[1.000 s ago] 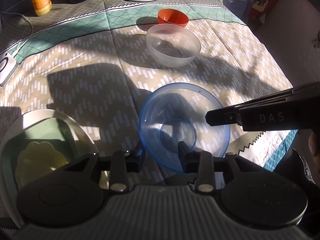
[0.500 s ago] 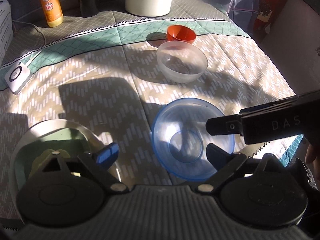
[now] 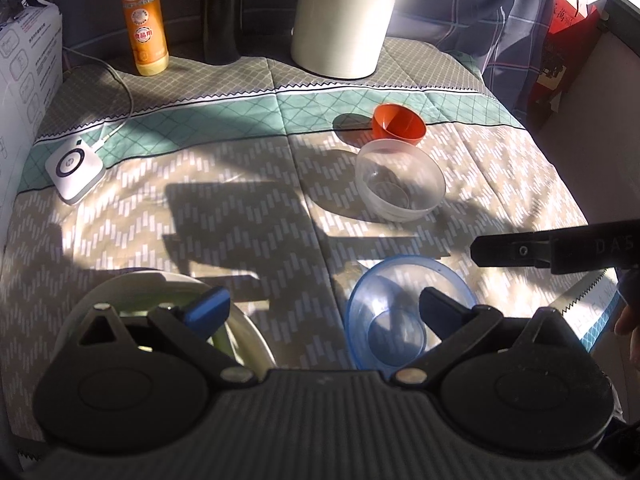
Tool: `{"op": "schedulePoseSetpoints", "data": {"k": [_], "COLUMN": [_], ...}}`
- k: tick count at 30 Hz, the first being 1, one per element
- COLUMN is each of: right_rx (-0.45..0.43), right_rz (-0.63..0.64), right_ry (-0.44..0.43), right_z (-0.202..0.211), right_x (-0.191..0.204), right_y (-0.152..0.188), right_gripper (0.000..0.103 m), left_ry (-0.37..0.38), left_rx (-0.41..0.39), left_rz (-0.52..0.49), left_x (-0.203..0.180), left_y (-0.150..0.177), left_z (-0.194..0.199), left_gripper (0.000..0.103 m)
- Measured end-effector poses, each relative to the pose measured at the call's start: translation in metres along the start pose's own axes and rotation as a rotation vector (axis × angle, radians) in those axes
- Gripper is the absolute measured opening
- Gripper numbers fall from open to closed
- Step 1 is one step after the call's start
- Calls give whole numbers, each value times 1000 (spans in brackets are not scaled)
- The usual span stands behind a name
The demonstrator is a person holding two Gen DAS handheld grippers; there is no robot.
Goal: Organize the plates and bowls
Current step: 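Close the left gripper on the clear bowl rim while the right gripper grips it too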
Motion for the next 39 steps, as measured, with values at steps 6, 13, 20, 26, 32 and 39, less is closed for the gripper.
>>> {"op": "schedulePoseSetpoints", "data": {"k": [6, 13, 20, 26, 32, 39], "right_rx": [-28, -40, -63, -64, -31, 15], "right_rz": [-25, -17, -31, -76, -116, -130], "right_ry": [7, 52, 62, 48, 27, 21], "right_z": [2, -5, -19, -34, -53, -73], "right_x": [-6, -9, -12, -21, -25, -24], "right_y": [-17, -34, -55, -74, -81, -82], "right_gripper": [95, 95, 93, 86, 67, 53], "left_ry": [5, 13, 8, 1, 5, 16], "left_rx": [-43, -56, -46, -26, 3, 35], "left_rz": [-20, -24, -15, -34, -55, -73], "left_x": [-6, -5, -2, -6, -12, -17], "left_y": [-20, -45, -69, -84, -90, -91], "left_z": [-8, -28, -54, -72, -91, -106], "left_gripper": [103, 103, 103, 103, 97, 79]}}
Point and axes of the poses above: each gripper's, at about its wrist camera, not at the fingertips, and z roughly against the way its jaws point, x to its left, y to its underside, the point moved 1 cm from there along -z, roughly the way its jaws point, and after that the axes turned 10 degrees about -z, right-handed, at the moved point
